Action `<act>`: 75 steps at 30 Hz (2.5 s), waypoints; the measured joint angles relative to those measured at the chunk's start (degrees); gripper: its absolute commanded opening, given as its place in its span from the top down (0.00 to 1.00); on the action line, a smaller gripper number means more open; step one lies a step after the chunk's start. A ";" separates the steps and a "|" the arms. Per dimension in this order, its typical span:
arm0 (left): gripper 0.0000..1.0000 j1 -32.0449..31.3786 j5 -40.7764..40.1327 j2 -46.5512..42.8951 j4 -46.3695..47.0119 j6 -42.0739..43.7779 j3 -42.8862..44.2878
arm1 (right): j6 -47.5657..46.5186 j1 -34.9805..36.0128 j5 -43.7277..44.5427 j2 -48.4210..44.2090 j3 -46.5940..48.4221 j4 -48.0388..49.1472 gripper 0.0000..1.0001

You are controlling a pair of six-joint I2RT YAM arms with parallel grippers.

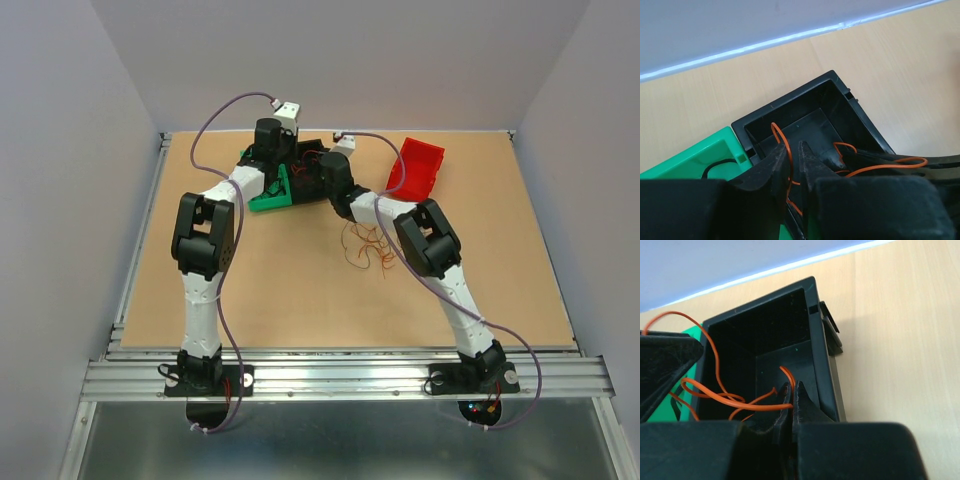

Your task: Untangle the cables

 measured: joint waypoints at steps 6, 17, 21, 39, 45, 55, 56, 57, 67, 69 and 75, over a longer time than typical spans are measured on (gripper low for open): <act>0.93 0.00 1.14 0.96 -0.28 -0.35 0.50 | 0.07 -0.02 -0.72 -0.87 -0.72 1.88 0.99; 1.00 0.00 1.38 4.00 -0.57 -0.68 0.59 | 1.44 0.00 -2.91 0.98 2.64 -0.11 0.83; 1.00 0.00 1.36 4.00 -0.09 -0.79 0.59 | 1.07 0.00 -3.06 1.01 2.73 -0.39 0.70; 1.00 -0.04 -0.46 3.98 1.88 -0.83 -0.74 | -2.29 1.86 0.39 -8.02 -7.52 1.09 0.93; 1.00 -0.24 -0.94 3.87 2.29 -0.83 -1.09 | -2.67 1.84 1.09 -8.02 -7.80 0.63 0.99; 1.00 -0.26 -0.68 3.63 3.30 -2.10 -1.97 | -2.86 1.84 2.58 1.29 8.68 -6.71 0.99; 1.00 -0.26 -0.70 3.61 3.34 -2.10 -1.97 | -2.97 1.84 2.69 1.84 9.40 -7.32 0.99; 1.00 -0.26 -0.72 3.56 3.34 -2.14 -1.99 | -2.91 1.86 2.95 3.15 11.15 -9.27 0.99; 1.00 -0.26 -0.76 2.73 4.09 -2.80 -3.37 | -2.67 1.84 3.80 5.25 12.11 -15.32 0.77; 1.00 -0.26 -0.76 2.73 4.07 -2.84 -3.37 | -2.93 1.84 3.65 5.25 12.11 -15.34 0.68; 1.00 -0.26 -0.76 2.71 4.09 -2.97 -3.37 | -3.52 1.84 3.15 3.28 9.94 -14.99 0.61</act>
